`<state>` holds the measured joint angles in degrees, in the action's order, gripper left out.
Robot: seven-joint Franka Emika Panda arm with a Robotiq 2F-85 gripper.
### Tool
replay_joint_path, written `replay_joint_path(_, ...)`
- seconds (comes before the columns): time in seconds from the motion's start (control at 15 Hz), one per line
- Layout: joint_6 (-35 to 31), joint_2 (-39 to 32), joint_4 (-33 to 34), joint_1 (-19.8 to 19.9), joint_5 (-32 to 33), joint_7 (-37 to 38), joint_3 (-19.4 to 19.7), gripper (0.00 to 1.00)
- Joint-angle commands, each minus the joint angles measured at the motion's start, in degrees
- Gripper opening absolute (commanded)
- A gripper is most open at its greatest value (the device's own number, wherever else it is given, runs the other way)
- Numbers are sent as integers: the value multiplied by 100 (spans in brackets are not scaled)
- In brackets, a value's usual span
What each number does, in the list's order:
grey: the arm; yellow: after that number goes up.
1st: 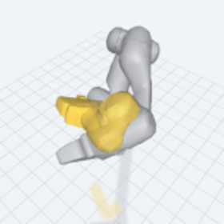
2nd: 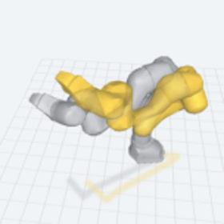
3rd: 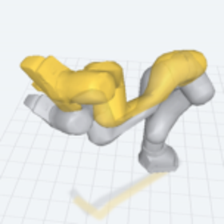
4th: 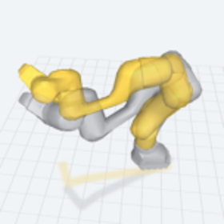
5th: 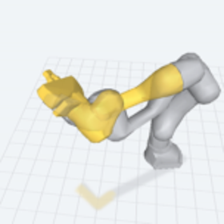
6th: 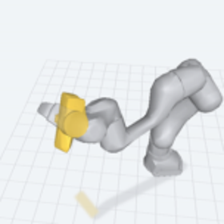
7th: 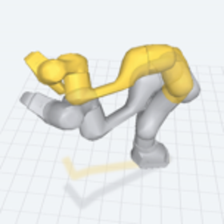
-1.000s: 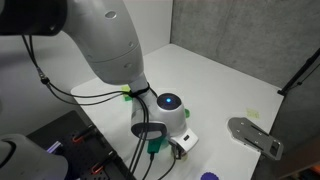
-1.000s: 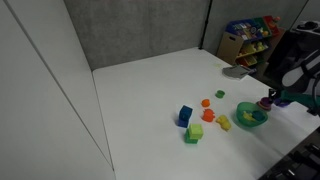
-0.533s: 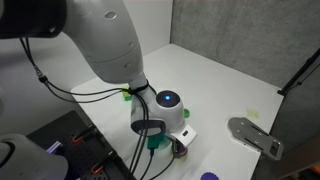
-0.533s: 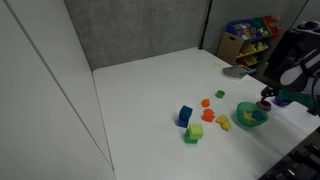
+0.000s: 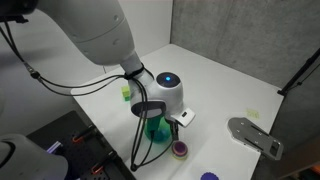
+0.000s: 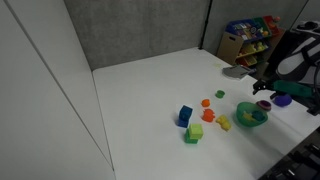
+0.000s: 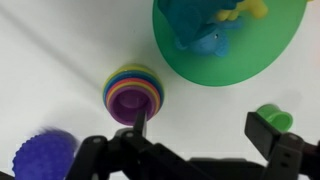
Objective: Put the purple bowl in the yellow bowl
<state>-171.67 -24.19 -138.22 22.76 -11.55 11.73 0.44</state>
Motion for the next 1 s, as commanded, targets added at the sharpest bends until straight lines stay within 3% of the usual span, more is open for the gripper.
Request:
replay_joint_path(0.0,654,811,-303,-268,-212,-314,-31,100)
replay_joint_path(0.33,1842,1990,-580,-806,-119,-499,156,100)
replay_joint_path(0.53,2883,2721,-610,-1070,22,-709,286,100)
replay_joint_path(0.93,4811,4020,-368,-1345,1319,-450,261,100)
